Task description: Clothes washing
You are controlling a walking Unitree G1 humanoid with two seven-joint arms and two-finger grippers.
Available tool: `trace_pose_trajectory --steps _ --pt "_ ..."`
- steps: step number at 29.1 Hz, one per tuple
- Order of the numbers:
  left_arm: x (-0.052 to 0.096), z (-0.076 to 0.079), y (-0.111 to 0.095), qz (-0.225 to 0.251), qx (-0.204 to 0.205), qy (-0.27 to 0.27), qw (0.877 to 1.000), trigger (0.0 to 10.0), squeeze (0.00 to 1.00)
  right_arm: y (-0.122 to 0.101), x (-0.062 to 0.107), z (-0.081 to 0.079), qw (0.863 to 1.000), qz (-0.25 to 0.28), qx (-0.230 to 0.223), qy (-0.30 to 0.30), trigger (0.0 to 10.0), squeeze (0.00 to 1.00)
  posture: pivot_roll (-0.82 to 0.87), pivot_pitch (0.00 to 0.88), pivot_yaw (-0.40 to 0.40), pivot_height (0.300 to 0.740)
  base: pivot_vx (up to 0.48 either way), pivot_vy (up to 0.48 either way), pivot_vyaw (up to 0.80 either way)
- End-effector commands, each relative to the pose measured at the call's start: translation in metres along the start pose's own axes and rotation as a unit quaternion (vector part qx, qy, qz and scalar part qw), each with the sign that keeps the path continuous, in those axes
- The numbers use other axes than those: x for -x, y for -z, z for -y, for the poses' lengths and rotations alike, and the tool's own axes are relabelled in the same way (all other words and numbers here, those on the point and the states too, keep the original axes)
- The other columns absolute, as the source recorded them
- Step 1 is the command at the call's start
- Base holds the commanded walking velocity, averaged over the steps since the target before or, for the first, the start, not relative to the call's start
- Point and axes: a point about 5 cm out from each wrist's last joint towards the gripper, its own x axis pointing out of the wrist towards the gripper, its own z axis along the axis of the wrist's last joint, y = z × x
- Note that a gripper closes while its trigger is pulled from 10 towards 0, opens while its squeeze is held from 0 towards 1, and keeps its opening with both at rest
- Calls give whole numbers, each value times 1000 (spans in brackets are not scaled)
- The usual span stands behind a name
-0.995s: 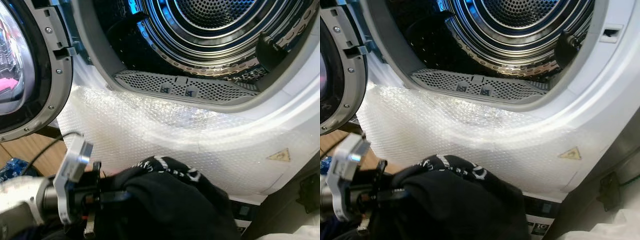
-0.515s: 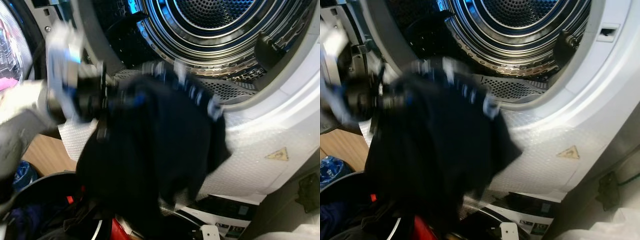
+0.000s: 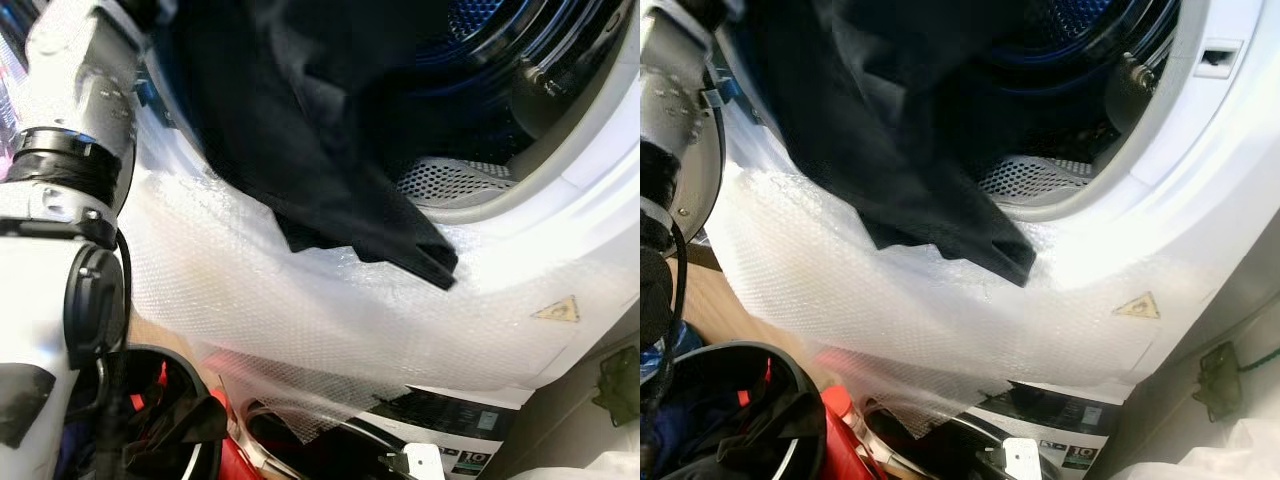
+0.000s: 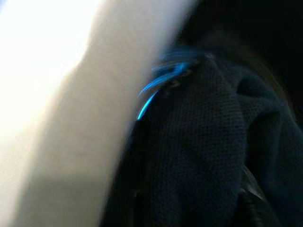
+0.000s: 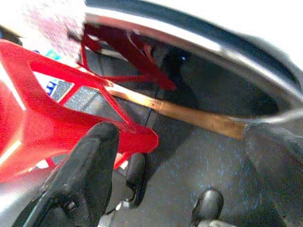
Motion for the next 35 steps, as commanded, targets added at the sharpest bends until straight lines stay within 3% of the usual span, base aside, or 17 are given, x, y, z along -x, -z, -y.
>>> trace_pose_trajectory --steps 1,2,4,7,8,10,12,13,16,20,25,26,28,32,35 --pt "16 4 51 -110 16 12 994 10000 0 6 1 0 1000 -3 -12 4 10000 0 180 0 67 740 0 0 0" --pt "17 6 54 -116 19 19 993 10000 0 6 1 0 1000 -3 -13 5 10000 0 180 0 67 740 0 0 0" --pt "24 24 80 -167 20 76 983 10000 0 13 3 3 1000 -7 -18 11 10000 0 162 0 72 740 0 0 0" --pt "31 42 102 -214 6 143 966 10000 0 19 5 4 1000 -12 -24 15 10000 0 134 0 79 740 0 0 0" --pt "38 53 114 -241 7 206 949 10000 0 22 6 6 999 -12 -28 19 10000 0 116 0 84 740 0 0 0" --pt "45 63 122 -262 -8 263 928 10000 0 23 7 7 999 -12 -33 24 10000 0 101 0 87 740 0 0 0" --pt "47 72 124 -266 -24 313 911 10000 0 24 8 8 999 -8 -40 28 10000 0 85 0 93 740 0 0 0" --pt "44 79 118 -247 -7 353 902 10000 0 25 8 9 999 -5 -43 30 10000 0 75 0 97 740 0 0 0" --pt "36 85 108 -221 19 382 897 10000 0 26 9 10 998 -4 -45 33 10000 0 69 0 99 740 0 0 0" --pt "19 87 94 -200 -2 345 917 10000 0 27 10 12 998 -4 -46 38 10000 0 66 0 100 740 0 0 0" --pt "9 88 88 -189 -10 309 932 10000 0 29 11 13 998 -4 -47 39 10000 0 51 0 109 740 0 0 0" --pt "0 88 80 -172 -12 266 949 10000 0 30 11 13 998 -4 -47 39 10000 0 40 0 117 740 0 0 0" --pt "0 88 80 -172 -12 266 949 10000 0 30 11 13 998 -4 -47 39 10000 0 40 0 117 740 0 0 0" --pt "-22 85 55 -114 -1 151 982 10000 0 34 14 18 997 1 -53 57 10000 0 9 0 144 740 0 0 0" --pt "-25 85 51 -105 7 128 986 10000 0 36 14 19 997 1 -54 62 10000 0 1 0 154 740 0 0 0"
